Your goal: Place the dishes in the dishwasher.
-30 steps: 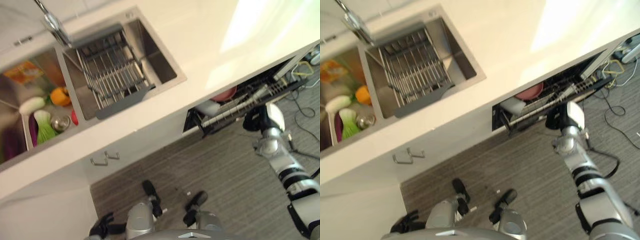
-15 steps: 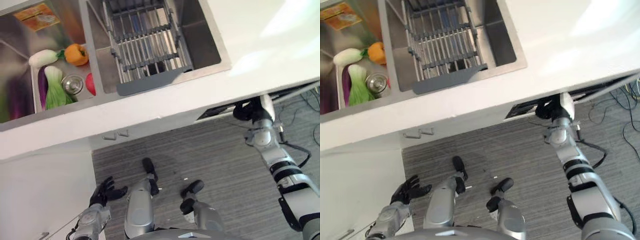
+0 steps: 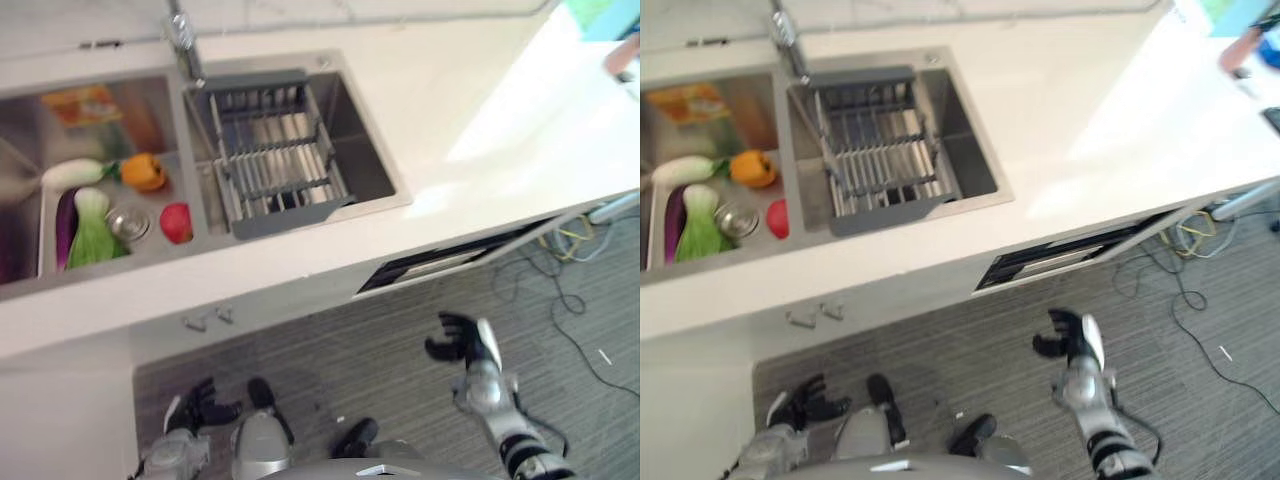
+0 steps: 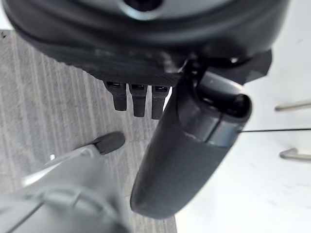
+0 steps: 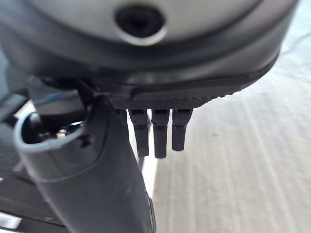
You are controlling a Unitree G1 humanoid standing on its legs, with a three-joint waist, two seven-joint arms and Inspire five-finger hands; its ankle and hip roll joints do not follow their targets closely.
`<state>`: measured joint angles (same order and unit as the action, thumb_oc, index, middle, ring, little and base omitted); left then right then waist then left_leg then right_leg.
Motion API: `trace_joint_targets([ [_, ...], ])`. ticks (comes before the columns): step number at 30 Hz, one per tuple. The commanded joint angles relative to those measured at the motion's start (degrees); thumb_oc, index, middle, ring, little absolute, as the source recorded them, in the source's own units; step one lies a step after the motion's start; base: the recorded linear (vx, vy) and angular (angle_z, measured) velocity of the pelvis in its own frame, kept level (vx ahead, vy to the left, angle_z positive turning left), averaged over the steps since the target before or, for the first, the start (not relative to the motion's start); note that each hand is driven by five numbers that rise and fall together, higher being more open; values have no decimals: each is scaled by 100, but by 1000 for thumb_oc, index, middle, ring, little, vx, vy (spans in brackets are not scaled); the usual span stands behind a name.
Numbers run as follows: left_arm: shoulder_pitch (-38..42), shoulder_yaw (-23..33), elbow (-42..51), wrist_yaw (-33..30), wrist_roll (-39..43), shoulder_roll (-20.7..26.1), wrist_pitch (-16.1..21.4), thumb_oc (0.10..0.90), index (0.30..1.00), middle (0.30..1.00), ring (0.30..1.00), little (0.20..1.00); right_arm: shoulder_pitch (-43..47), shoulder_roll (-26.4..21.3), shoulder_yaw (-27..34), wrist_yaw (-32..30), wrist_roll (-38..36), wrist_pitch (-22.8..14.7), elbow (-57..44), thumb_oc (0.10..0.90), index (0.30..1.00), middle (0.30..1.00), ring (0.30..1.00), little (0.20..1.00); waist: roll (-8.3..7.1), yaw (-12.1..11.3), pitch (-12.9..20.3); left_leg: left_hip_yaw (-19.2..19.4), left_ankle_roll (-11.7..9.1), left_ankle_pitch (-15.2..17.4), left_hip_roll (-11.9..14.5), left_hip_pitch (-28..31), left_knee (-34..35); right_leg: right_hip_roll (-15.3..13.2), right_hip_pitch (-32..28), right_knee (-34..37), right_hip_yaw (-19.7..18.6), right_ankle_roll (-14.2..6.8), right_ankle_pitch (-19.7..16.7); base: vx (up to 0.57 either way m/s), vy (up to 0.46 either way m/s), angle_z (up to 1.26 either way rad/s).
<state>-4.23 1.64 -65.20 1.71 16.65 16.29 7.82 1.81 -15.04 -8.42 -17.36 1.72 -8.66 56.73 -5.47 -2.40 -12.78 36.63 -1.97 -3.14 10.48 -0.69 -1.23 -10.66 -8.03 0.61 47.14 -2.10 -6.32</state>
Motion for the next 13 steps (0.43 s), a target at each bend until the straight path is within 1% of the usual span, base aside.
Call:
trace_joint_targets([
  [1, -186, -72, -610, 16, -171, -298, -69, 800, 900, 900, 900, 900, -324, 18, 634, 551, -1073, 127, 1047, 800, 900, 900, 900, 900, 510, 147, 434, 136, -491, -300, 216, 702, 565, -381, 389, -95, -252, -639, 101, 52, 159, -26],
  [2, -180, -76, -618, 15, -174, -301, -64, 800, 900, 900, 900, 900, -317, 12, 638, 560, -1081, 119, 1063, 800, 900, 900, 900, 900, 508, 145, 429, 142, -477, -293, 200, 707, 568, -401, 388, -108, -245, -644, 100, 81, 343, -29],
  [3, -136, -92, -794, 37, -141, -414, -96, 800, 900, 900, 900, 900, -443, 54, 678, 645, -1065, 242, 1445, 800, 900, 900, 900, 900, 540, 227, 482, 120, -380, -121, 41, 876, 586, -655, 404, -488, -270, -770, 25, 52, 317, -21],
  [4, -121, -105, -835, 54, -94, -456, -98, 800, 900, 900, 900, 900, -489, 65, 681, 724, -1042, 276, 1569, 800, 900, 900, 900, 900, 554, 258, 470, 94, -273, 2, -87, 974, 600, -895, 463, -874, -297, -852, -17, 86, 410, -17],
  [5, -101, -146, -850, 79, -59, -498, -106, 800, 900, 900, 900, 900, -555, 67, 705, 806, -1016, 326, 1693, 800, 900, 900, 900, 900, 560, 300, 469, 73, -203, 115, -195, 1080, 607, -1106, 525, -1233, -362, -999, -202, 95, 325, -16],
  [6, -88, -193, -852, 88, -46, -529, -113, 800, 900, 900, 900, 900, -576, 59, 721, 861, -1007, 373, 1807, 800, 900, 900, 900, 900, 570, 348, 451, 36, -96, 255, -334, 1200, 623, -1409, 645, -1711, -460, -1171, -495, 68, 223, -9],
  [7, -87, -194, -852, 87, -45, -533, -113, 800, 900, 900, 900, 900, -571, 54, 723, 865, -1007, 370, 1813, 800, 900, 900, 900, 900, 557, 349, 446, 41, -74, 267, -368, 1199, 623, -1456, 664, -1752, -472, -1176, -493, 46, 214, -3],
  [8, -61, -282, -846, 100, -40, -569, -120, 800, 900, 900, 900, 900, -565, 33, 770, 901, -1045, 411, 1876, 800, 900, 900, 900, 900, 571, 425, 432, -30, 19, 371, -497, 1279, 623, -1703, 839, -2202, -682, -1290, -772, 33, 179, 7],
  [9, -33, -379, -818, 109, -53, -579, -124, 800, 900, 900, 900, 900, -551, 53, 804, 919, -1128, 407, 1865, 800, 900, 900, 900, 900, 622, 524, 407, -116, 80, 398, -512, 1335, 623, -1766, 927, -2561, -904, -1290, -896, 85, 283, 15],
  [10, 82, -598, -754, 122, -101, -593, -127, 800, 900, 900, 900, 900, -517, 78, 854, 1000, -1390, 361, 1828, 800, 900, 900, 900, 900, 667, 726, 387, -214, 198, 479, -612, 1416, 623, -1607, 1176, -3014, -1543, -1213, -595, 76, 188, 20],
  [11, 87, -598, -754, 120, -101, -598, -129, 800, 900, 900, 900, 900, -513, 72, 852, 1004, -1400, 359, 1830, 800, 900, 900, 900, 900, 667, 706, 387, -196, 195, 487, -616, 1419, 623, -1611, 1205, -3044, -1573, -1212, -573, 84, 120, 33],
  [12, 149, -705, -755, 136, -132, -611, -135, 800, 900, 900, 900, 900, -476, 114, 796, 1052, -1493, 332, 1819, 800, 900, 900, 900, 900, 684, 751, 439, -311, 206, 488, -661, 1367, 623, -1349, 1214, -2648, -1848, -1057, -95, 58, -47, 34],
  [13, 201, -745, -760, 158, -146, -614, -152, 800, 900, 900, 900, 900, -469, 109, 776, 1067, -1550, 327, 1832, 800, 900, 900, 900, 900, 678, 752, 487, -390, 159, 466, -681, 1340, 621, -1128, 1199, -2194, -1969, -978, 74, 85, -67, 42],
])
